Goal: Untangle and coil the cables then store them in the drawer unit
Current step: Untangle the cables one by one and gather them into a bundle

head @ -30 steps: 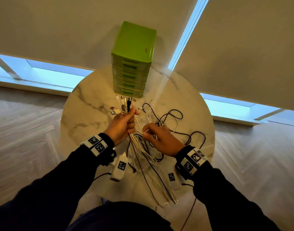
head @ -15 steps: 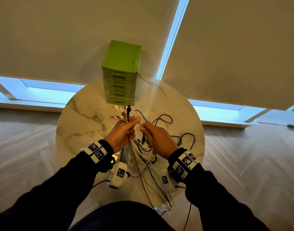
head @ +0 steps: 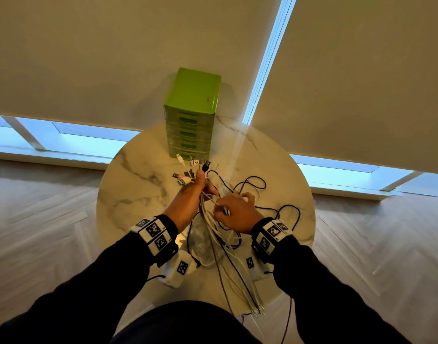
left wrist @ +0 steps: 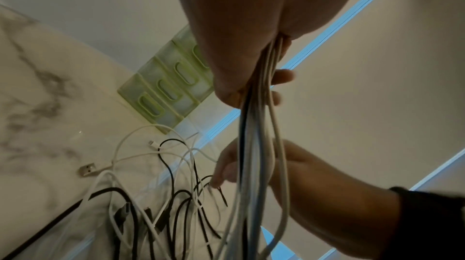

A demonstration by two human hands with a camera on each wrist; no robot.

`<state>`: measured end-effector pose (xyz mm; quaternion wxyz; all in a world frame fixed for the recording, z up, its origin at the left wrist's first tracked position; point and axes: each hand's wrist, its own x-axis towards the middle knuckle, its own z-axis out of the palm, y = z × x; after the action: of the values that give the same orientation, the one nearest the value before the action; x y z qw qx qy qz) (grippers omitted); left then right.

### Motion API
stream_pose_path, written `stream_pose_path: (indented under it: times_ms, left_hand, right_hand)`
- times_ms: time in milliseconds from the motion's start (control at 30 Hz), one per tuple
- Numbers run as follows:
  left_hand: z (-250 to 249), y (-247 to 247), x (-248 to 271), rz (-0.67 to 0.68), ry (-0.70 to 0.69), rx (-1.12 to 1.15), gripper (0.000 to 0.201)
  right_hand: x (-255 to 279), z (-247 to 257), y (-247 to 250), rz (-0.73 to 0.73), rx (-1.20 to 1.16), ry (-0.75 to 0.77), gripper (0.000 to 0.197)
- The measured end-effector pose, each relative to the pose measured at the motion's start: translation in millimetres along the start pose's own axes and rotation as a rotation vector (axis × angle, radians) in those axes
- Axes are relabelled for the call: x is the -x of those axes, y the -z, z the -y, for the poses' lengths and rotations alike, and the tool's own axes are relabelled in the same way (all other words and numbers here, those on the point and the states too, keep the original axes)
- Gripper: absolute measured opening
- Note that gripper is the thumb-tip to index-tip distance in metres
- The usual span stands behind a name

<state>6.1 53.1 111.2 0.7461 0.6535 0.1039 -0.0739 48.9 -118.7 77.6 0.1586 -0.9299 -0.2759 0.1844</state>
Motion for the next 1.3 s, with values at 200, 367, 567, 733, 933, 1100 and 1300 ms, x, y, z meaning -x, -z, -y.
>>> stream_pose_path:
  times_ms: [200, 367, 567, 733, 933, 1100, 1300]
  left_hand:
    - [-27, 17, 9, 0.051, -0.108, 0.246, 0.049]
    - [-58, 61, 10, -0.032, -0.23, 0.447, 0.044]
    - [-60, 84, 13, -0.257, -0.242, 0.25, 0.043]
    - [-33, 44, 3, -0.259, -0.121, 0.055, 0.04]
    - [-28, 13, -21, -0.249, -0.022, 0.062, 0.057]
    - [-32, 11, -28, -0.251, -0.003, 0.226, 0.047]
    - [-44, 17, -21, -0.324, -0.076, 0.424, 0.04]
  right_hand:
    - [-32, -21, -2, 0.137, 0.112, 0.006, 0.025]
    - [-35, -61, 1, 0.206, 0.157, -0.063, 0.044]
    - [-48, -71, 27, 0.064, 0.122, -0.224, 0.057]
    - [-72, -22, 59, -0.129, 0.03, -0.152, 0.048]
    - [-51, 46, 66, -0.18, 0.173, 0.168, 0.035]
    - [-38, 45, 52, -0.132, 0.155, 0.233, 0.035]
    - [-24, -1, 4, 0.194, -0.24, 0.163, 0.03]
